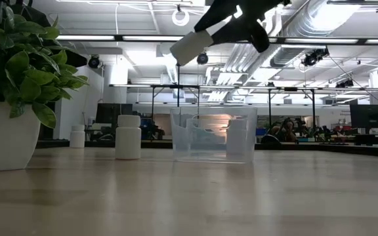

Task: Pick and place pill bottles into a basket
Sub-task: Put the white medicine bottle into the transparent bin

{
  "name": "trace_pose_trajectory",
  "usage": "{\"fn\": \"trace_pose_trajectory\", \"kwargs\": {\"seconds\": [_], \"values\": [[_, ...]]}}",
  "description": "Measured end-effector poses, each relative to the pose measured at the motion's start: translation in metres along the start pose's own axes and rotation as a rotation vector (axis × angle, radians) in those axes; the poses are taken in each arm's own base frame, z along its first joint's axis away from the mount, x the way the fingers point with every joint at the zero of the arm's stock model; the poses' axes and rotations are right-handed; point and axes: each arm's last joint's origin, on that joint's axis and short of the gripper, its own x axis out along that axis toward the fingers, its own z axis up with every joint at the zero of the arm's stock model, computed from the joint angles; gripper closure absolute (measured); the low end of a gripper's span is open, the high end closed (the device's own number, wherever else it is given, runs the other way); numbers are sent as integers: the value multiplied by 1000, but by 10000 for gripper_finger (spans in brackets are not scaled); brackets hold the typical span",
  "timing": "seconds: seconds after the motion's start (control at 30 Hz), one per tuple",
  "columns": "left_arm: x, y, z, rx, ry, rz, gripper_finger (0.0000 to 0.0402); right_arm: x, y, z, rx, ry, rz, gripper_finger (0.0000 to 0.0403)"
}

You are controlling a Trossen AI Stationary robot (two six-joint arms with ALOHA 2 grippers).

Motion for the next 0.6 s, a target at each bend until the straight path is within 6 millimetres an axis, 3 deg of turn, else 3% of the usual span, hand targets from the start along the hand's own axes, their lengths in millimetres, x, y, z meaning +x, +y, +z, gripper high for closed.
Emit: {"fn": "trace_pose_trajectory", "kwargs": {"seconds": [0.37, 0.6], "values": [[0, 0, 0, 0, 0, 1, 361, 16, -25, 23, -62, 21, 45, 256], [0, 0, 0, 0, 0, 1, 356, 14, -33, 60, -177, 31, 23, 256]]}}
